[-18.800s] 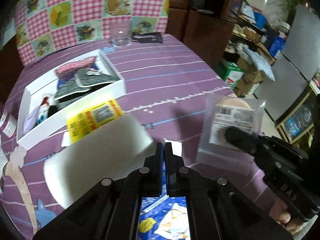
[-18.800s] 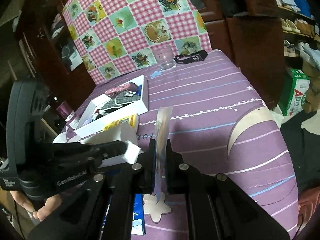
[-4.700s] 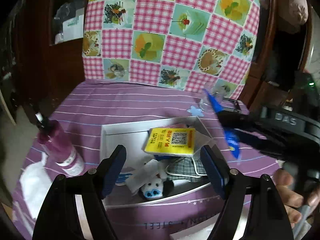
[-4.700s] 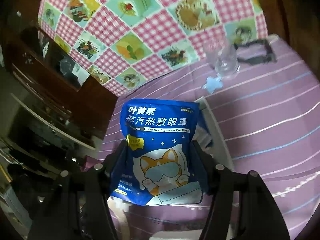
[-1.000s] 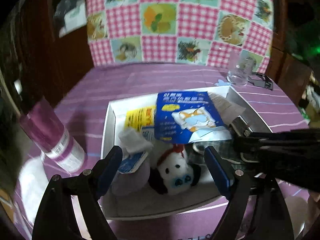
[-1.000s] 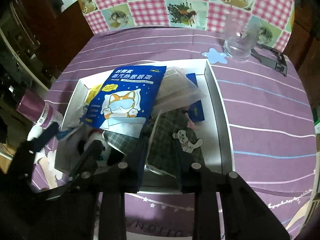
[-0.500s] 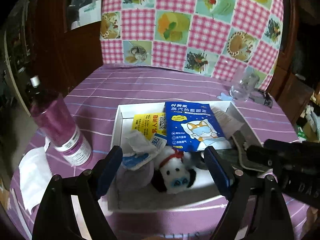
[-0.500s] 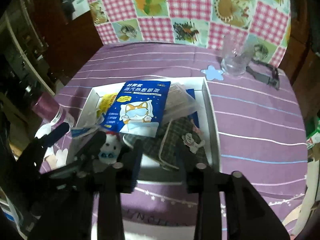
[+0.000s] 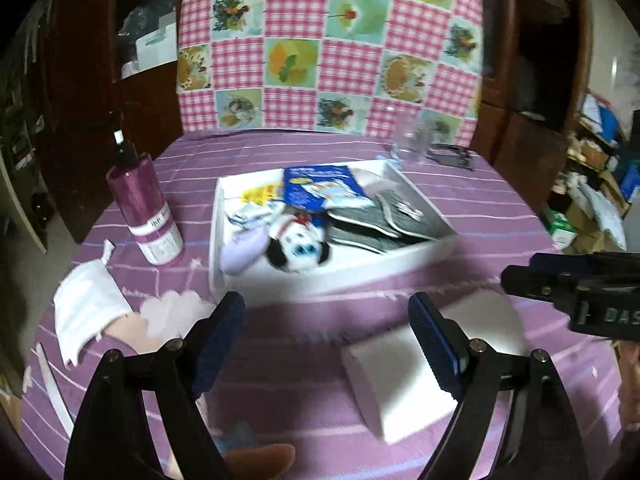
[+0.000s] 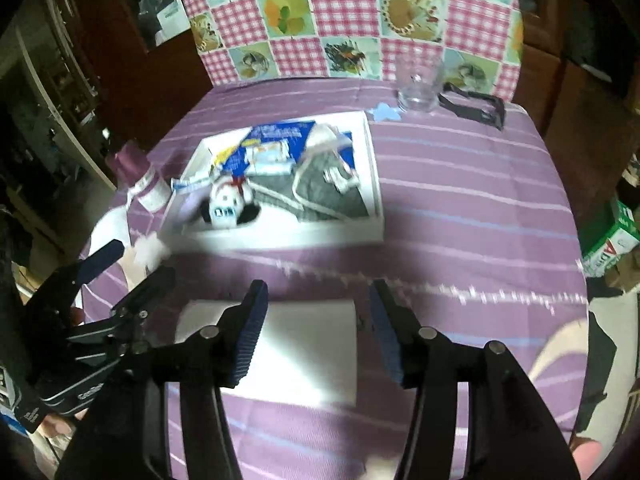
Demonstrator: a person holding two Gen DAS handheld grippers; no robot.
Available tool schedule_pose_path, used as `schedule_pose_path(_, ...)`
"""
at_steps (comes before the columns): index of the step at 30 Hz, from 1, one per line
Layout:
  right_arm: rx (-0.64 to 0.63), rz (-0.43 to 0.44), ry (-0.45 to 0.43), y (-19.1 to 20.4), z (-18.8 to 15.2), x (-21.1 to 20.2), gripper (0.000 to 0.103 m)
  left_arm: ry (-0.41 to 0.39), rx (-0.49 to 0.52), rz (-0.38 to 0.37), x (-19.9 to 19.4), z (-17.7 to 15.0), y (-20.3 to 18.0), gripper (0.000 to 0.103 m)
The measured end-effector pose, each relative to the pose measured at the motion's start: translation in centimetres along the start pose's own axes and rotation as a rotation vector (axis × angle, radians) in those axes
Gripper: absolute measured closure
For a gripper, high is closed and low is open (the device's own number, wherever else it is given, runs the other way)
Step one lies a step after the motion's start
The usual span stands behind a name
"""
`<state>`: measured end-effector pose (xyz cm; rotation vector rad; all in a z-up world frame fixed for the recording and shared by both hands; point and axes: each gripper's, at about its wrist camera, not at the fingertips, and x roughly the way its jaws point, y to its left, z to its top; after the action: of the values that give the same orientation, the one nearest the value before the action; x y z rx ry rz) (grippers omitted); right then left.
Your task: Organize soft objects
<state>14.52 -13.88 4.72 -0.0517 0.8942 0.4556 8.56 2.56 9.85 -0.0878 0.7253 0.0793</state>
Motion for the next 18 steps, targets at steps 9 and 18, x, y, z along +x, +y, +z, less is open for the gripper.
schedule_pose_path(9, -0.027, -0.026, -0.033, -0.4, -6.4, -1.1, 0.048, -0.057, 0.01, -0.088, -2.9, -3.9, -1.7, 0.019)
schedule_pose_path(18, -0.093, -0.065, -0.265, -0.2, -9.8, -1.1, 0.048, -0.18, 0.005, 0.034, -2.7, -6.9, -1.7, 0.018)
